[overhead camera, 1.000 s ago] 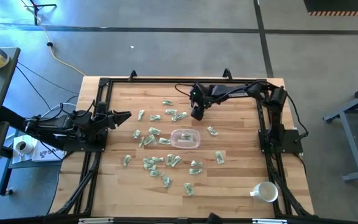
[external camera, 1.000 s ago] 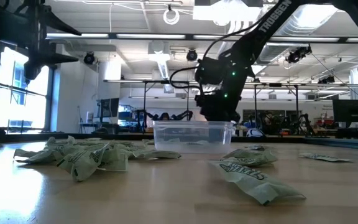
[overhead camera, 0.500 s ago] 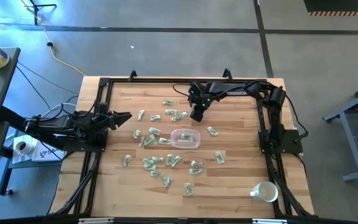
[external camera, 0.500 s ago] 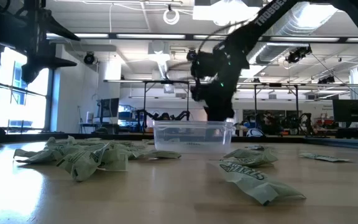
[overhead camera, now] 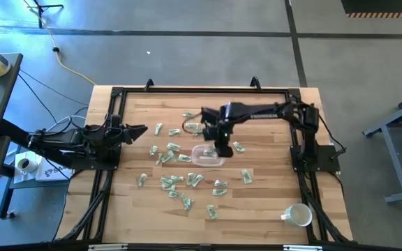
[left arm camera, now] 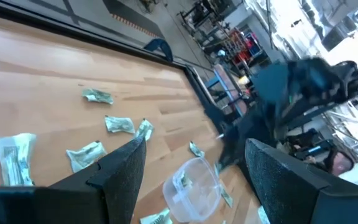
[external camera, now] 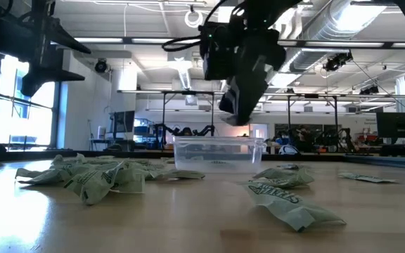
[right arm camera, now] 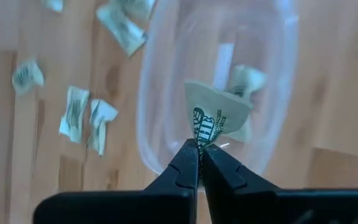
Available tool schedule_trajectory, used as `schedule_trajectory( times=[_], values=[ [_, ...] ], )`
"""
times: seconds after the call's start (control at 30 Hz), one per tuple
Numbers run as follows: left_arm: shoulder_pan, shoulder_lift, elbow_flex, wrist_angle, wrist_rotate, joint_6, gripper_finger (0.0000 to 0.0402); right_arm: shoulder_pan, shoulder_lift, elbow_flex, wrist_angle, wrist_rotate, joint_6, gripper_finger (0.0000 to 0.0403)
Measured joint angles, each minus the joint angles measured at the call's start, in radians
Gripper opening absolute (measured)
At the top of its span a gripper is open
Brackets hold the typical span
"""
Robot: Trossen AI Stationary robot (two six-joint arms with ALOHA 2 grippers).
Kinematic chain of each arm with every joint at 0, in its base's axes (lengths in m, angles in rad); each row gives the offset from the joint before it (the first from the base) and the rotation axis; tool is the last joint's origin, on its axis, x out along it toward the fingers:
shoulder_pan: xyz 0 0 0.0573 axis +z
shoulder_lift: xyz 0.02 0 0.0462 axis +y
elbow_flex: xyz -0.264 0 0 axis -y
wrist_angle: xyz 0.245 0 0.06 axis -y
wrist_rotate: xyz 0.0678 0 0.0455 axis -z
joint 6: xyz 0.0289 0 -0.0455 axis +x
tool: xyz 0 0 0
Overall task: Pick and place Stevia / Truvia into bins
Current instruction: Put the stevia packet into the transparent container
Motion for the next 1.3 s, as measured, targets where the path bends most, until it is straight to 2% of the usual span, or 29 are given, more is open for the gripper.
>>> schedule_trajectory(
  times=[0.13,0.33,0.43,0.53,0.63,0.77,0.93,1.17,1.3],
  values=[
    [0.0,0.0,0.0,0.0,-0.006,-0.021,0.031,0.056,0.001,-0.068,0.096,0.071,0.043,0.0044],
    [0.0,0.0,0.0,0.001,0.034,-0.081,0.031,0.101,-0.004,-0.08,0.115,0.164,0.093,0.016],
    [0.0,0.0,0.0,0.002,0.076,-0.106,0.031,0.114,-0.042,-0.082,0.082,0.298,0.104,0.0214],
    [0.0,0.0,0.0,0.002,0.103,-0.112,0.031,0.114,-0.098,-0.091,0.065,0.406,0.14,0.0248],
    [0.0,0.0,0.0,0.001,0.127,-0.112,0.031,0.084,-0.163,-0.153,0.059,0.426,0.236,0.026],
    [0.0,0.0,0.0,-0.007,0.132,-0.1,0.031,0.022,-0.27,-0.328,0.08,0.395,0.41,0.0261],
    [0.0,0.0,0.0,-0.038,0.132,-0.074,0.031,0.014,-0.359,-0.523,0.226,0.398,0.569,0.0262],
    [0.0,0.0,0.0,-0.093,0.126,-0.068,0.031,0.03,-0.335,-0.628,0.363,0.536,0.685,0.0262],
    [0.0,0.0,0.0,-0.115,0.124,-0.068,0.031,0.03,-0.323,-0.683,0.393,0.549,0.732,0.0261]
  ],
)
